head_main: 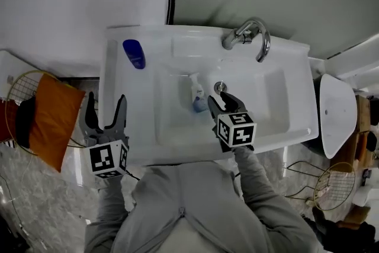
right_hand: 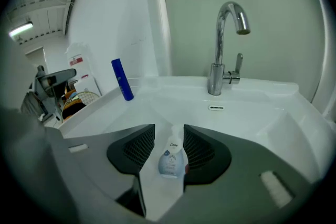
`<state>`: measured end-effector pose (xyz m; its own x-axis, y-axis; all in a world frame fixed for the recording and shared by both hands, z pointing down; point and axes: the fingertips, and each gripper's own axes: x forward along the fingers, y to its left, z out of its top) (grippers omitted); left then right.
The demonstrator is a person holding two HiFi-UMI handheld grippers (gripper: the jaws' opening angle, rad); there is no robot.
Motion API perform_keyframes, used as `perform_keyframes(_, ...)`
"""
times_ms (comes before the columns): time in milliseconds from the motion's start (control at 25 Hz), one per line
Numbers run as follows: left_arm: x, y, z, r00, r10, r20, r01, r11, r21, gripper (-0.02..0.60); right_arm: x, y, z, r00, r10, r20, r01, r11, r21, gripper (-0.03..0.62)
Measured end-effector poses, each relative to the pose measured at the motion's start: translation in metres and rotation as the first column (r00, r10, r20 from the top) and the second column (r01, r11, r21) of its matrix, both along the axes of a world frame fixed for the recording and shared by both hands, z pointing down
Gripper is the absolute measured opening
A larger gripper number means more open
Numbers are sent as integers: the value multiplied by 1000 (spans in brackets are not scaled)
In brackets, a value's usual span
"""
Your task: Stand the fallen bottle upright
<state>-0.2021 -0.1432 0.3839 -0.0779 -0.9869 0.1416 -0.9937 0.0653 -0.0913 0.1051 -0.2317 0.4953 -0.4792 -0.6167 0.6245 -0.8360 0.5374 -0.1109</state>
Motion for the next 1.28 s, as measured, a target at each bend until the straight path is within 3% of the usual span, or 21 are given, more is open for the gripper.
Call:
perform_keyframes(240,8,51,-12,998,-50,-45,50,999,10,387,-14,-7,28,992,-70,-101,65,997,-51,153)
perform_keyframes(480,20,75,-26,998,-55,-35,56,998,36,387,-26,-17,51,984,-102,-146,88,991,-104,153)
perform_keyframes(680,34,87,-21,992,-65,-107,65,998,-7,387,-36,-23,81,975,-141,-171,106,975,-197,155)
perform_keyframes(1280,29,108,-22,982,-156,-105,154,988,-26,387,-45,-48,146,934,-209,-289,101,932,-348,156)
